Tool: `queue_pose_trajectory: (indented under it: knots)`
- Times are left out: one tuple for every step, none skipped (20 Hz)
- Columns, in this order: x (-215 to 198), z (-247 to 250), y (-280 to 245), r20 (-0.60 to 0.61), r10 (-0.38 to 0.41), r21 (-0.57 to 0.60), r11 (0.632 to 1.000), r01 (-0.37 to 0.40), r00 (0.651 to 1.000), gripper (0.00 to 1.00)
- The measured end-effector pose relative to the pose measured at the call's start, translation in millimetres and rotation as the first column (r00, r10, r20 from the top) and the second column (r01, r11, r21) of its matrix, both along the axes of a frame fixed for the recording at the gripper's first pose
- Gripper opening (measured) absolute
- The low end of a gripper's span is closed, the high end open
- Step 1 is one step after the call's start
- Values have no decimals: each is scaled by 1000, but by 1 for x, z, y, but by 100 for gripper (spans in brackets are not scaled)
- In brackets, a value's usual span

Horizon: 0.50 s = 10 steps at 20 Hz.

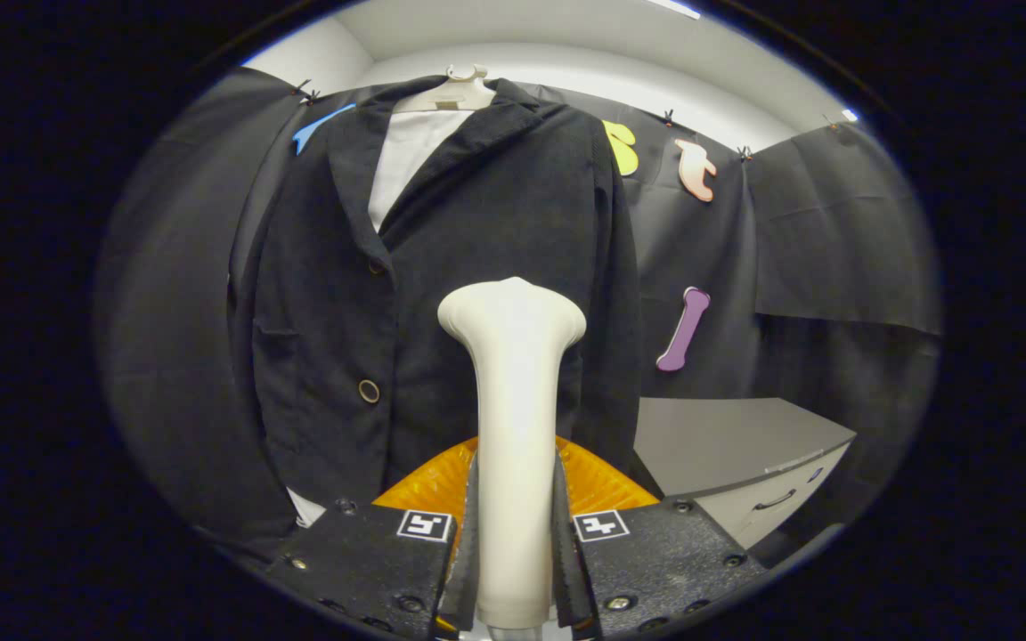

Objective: Iron the clothes twice with a garment steamer, once on the left side and once on the right side.

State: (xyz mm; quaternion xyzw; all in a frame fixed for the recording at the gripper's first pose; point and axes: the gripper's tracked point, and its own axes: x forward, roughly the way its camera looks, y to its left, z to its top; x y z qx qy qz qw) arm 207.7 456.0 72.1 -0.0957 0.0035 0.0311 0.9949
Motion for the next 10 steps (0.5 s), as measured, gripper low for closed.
queue_pose_trajectory:
  knots:
    - [-2, -2, 1, -5, -5, 9, 1000, 5, 1000, 36]
    - [-5, -5, 2, -10, -6, 15, 1000, 6, 1000, 36]
    - [-7, -9, 3, -18, -5, 13, 1000, 6, 1000, 36]
    - [-8, -15, 4, -35, -7, 1, 1000, 7, 999, 36]
    - [-9, -23, 4, -54, -9, -11, 1000, 8, 998, 36]
    - [-12, -30, 2, -73, -10, -15, 1000, 9, 997, 36]
    - [-16, -37, 2, -89, -9, -17, 1000, 8, 996, 36]
    - [-18, -43, 2, -99, -8, -23, 1000, 6, 995, 36]
    - [-21, -49, 2, -106, -8, -33, 999, 5, 994, 36]
    - [-24, -54, 4, -111, -2, -44, 999, -2, 994, 36]
